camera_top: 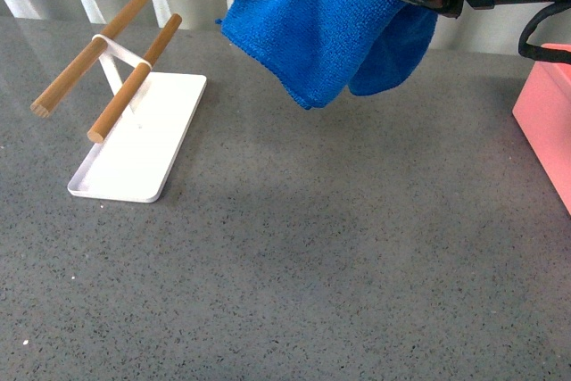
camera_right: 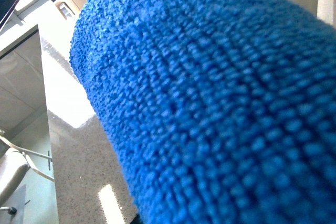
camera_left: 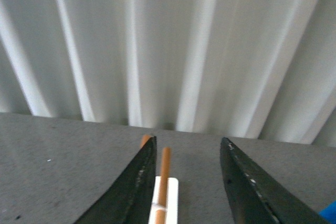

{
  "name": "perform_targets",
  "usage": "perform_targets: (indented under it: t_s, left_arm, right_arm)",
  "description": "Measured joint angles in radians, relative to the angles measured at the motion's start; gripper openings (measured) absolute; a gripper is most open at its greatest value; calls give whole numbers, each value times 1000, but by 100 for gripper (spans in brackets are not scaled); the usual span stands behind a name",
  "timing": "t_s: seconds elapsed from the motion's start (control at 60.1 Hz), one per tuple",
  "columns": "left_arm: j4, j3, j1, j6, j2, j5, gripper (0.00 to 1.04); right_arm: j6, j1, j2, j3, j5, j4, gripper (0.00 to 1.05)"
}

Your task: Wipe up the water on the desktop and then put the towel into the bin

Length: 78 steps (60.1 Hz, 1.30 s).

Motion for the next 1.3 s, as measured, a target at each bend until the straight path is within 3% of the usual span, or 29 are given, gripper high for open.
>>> perform_targets:
  t_s: [0.233, 0.815, 0.915, 1.298]
  left_arm:
    - [53, -216, 70, 17, -133, 70, 3]
    - [15, -496, 187, 27, -454, 185, 4]
    - [-18, -523, 241, 27, -512, 257, 4]
    - [-90, -610, 273, 27, -687, 269, 4]
  right_arm:
    - [-8, 6, -3, 0, -1, -6, 4]
    - [-36, -12, -32, -8, 3, -50, 4]
    - [-37, -14, -35, -8, 5, -51, 4]
    - [-43, -14, -38, -11, 16, -56, 4]
